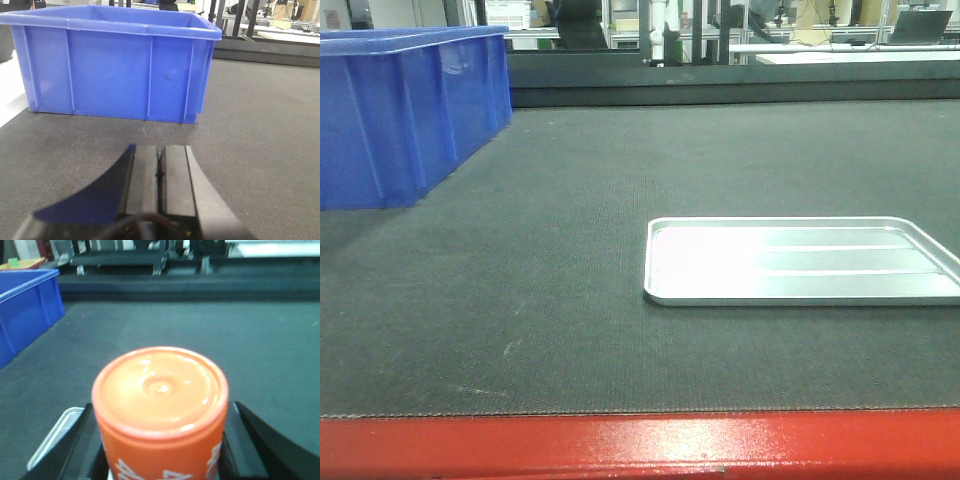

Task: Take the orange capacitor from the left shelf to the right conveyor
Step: 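Lower the held capacitor with the right gripper onto the metal tray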

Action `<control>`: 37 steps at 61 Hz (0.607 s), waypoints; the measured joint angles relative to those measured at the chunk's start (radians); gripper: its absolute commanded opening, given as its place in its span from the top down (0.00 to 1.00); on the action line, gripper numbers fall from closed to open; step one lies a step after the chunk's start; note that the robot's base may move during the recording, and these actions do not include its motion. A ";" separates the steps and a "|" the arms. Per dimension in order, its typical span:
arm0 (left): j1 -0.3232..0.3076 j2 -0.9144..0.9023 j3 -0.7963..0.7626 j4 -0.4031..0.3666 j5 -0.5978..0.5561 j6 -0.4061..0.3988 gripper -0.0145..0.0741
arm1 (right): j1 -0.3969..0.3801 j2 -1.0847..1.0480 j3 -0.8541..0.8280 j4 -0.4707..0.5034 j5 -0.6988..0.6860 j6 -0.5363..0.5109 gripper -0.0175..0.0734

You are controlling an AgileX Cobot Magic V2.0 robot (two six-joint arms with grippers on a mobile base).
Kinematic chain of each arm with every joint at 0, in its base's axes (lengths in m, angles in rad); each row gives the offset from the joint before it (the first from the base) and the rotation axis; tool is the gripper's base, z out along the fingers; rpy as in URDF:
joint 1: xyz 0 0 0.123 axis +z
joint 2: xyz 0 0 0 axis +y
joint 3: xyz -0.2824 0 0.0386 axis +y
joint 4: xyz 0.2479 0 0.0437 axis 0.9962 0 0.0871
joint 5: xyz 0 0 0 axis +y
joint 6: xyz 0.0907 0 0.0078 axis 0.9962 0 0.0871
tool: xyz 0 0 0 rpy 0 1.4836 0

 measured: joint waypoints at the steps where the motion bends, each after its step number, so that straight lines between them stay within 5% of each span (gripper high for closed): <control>1: 0.000 0.000 0.000 0.000 0.000 0.000 0.95 | 0.004 0.029 -0.007 0.009 -0.005 0.000 0.68; 22: 0.000 0.000 0.000 0.000 0.000 0.000 0.95 | 0.179 0.491 -0.077 0.053 -0.337 -0.013 0.68; 37: 0.000 0.000 0.000 0.000 0.000 0.000 0.95 | 0.198 0.750 0.052 -0.062 -0.761 -0.018 0.68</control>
